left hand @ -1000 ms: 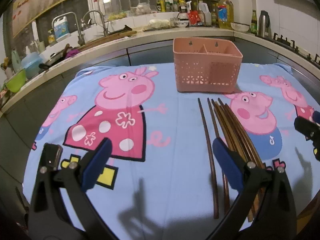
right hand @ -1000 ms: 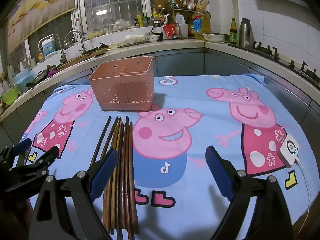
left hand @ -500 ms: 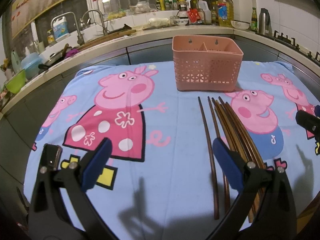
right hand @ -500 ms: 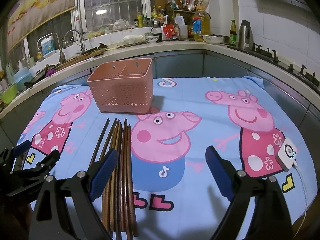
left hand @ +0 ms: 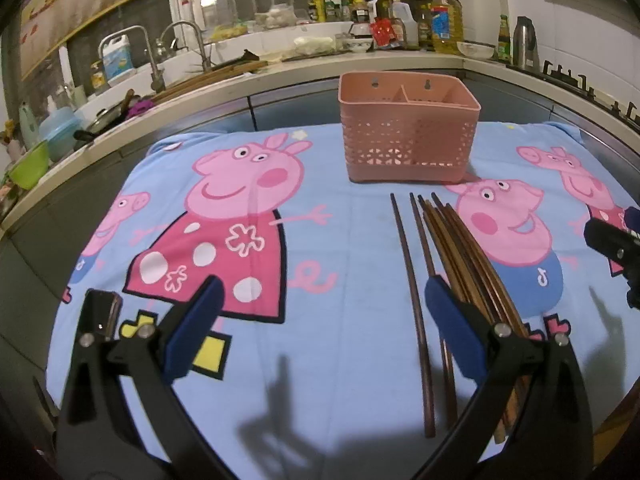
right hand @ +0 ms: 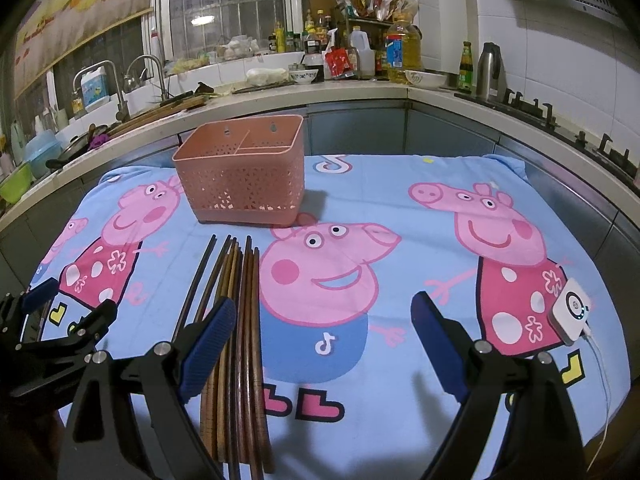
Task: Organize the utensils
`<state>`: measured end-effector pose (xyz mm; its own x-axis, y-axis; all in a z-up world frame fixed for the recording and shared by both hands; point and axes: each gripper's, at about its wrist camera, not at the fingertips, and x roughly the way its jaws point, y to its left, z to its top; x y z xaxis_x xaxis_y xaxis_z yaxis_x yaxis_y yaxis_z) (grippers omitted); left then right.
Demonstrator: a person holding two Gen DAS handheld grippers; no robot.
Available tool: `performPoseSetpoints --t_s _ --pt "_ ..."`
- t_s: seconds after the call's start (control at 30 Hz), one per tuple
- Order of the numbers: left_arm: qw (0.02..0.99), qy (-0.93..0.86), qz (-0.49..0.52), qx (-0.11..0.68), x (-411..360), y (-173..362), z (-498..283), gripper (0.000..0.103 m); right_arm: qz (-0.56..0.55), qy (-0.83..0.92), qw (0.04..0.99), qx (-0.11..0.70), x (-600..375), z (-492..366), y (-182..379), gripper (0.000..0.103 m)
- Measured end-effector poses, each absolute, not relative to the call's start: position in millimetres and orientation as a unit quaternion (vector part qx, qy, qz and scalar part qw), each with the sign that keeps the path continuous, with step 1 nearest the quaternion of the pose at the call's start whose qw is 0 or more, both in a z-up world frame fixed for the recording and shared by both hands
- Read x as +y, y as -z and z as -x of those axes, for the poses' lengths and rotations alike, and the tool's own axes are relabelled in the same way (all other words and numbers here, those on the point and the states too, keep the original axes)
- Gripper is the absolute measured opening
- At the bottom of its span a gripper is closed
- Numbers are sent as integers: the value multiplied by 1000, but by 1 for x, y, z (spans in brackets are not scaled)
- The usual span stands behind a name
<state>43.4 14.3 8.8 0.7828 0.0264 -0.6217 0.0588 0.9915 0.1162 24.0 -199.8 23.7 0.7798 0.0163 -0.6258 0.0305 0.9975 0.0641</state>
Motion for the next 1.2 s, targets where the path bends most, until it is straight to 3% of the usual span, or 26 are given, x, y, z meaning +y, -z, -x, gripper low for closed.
performPoseSetpoints --t_s 1.03,1.2 --pt "936 26 -80 341 3 -7 -45 93 -44 -9 926 376 -208 -36 -9 54" --pt "929 45 -72 360 2 -2 -49 84 -43 -9 924 381 -207 -38 -6 54"
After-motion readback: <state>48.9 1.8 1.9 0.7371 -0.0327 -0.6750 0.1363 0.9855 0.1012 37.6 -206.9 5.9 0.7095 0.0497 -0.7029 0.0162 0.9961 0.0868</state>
